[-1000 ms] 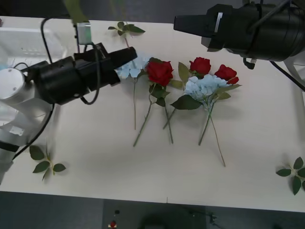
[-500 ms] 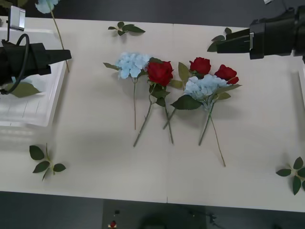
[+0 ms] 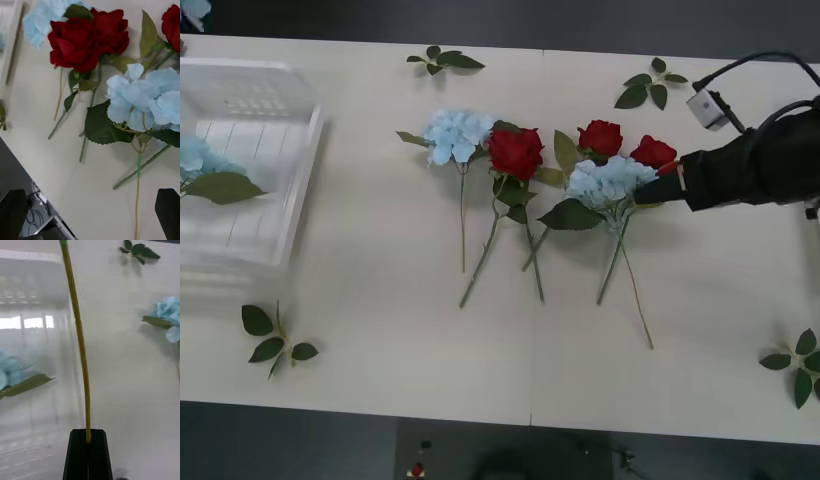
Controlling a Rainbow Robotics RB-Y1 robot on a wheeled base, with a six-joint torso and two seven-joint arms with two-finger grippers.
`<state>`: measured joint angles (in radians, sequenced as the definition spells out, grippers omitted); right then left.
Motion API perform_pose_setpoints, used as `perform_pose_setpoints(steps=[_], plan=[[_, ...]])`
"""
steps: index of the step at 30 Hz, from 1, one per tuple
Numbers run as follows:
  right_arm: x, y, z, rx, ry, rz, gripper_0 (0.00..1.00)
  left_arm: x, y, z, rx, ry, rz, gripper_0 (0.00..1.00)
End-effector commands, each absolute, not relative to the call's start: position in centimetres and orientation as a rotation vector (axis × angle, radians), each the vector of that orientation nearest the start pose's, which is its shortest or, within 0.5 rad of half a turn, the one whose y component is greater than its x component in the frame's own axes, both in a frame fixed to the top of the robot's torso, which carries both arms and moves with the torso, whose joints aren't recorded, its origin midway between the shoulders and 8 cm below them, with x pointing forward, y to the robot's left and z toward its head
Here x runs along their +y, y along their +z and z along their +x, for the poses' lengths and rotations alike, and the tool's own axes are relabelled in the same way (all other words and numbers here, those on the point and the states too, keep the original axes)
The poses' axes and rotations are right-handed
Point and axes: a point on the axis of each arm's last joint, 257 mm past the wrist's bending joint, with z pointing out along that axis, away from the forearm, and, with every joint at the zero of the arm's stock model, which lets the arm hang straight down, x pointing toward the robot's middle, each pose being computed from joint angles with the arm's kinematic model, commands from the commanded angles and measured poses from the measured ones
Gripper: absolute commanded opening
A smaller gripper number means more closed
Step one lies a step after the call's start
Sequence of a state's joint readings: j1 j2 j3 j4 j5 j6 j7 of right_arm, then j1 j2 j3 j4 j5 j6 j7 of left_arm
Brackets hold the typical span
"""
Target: Put the red flowers into the right box and the blue flowers into the left box
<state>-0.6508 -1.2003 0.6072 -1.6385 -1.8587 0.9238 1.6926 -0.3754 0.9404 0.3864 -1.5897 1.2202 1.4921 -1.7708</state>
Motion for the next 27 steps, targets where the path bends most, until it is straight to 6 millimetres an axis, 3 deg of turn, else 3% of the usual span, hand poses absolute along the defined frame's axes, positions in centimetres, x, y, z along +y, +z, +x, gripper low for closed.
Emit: perform_pose_setpoints(steps=[1,4,6,10,11,12,13,14,16,17,22,23,25,27], plan=[[-18.2,-15.8,47.6,2.354,0.769,-0.493,1.0,45.9,-3.8,49.0,2.3,-0.111,0.183,0.0],[-18.1,-16.7,47.7,2.348,0.745,-0.479,1.0,47.4,-3.3,48.9,2.3,-0.039,0.173,0.0],[-17.7,-18.1,47.8,2.341,0.688,-0.493,1.0,49.9,-2.7,48.6,2.303,0.058,0.139,0.0],[-17.5,-19.5,48.1,2.344,0.636,-0.494,1.0,51.7,-2.7,48.3,2.302,0.126,0.118,0.02],[-17.4,-19.9,48.2,2.342,0.62,-0.496,1.0,52.2,-2.7,48.3,2.296,0.145,0.112,0.18],[-17.4,-20.2,48.3,2.342,0.605,-0.491,1.0,52.4,-2.7,48.5,2.285,0.155,0.114,0.47],[-17.3,-20.3,48.4,2.341,0.601,-0.489,1.0,52.6,-2.8,48.5,2.282,0.159,0.111,0.62],[-17.3,-20.5,48.6,2.338,0.586,-0.483,1.0,52.5,-2.9,48.6,2.274,0.156,0.117,0.84],[-17.1,-20.8,48.9,2.333,0.569,-0.479,1.0,52.3,-3.2,48.6,2.28,0.15,0.124,0.96],[-17.1,-20.9,49.1,2.327,0.554,-0.484,1.0,52.1,-3.2,48.7,2.28,0.145,0.133,1.0],[-16.9,-21.6,49.6,2.31,0.504,-0.501,1.0,48.4,-3.3,48.5,2.29,0.047,0.236,1.0],[-17.0,-21.9,49.7,2.308,0.491,-0.501,1.0,46.2,-3.5,48.6,2.291,0.002,0.288,1.0],[-17.0,-22.3,49.8,2.307,0.477,-0.501,1.0,43.8,-3.7,48.8,2.277,-0.056,0.338,1.0],[-17.2,-23.0,49.9,2.311,0.452,-0.503,1.0,39.6,-3.9,49.0,2.249,-0.168,0.409,1.0]])
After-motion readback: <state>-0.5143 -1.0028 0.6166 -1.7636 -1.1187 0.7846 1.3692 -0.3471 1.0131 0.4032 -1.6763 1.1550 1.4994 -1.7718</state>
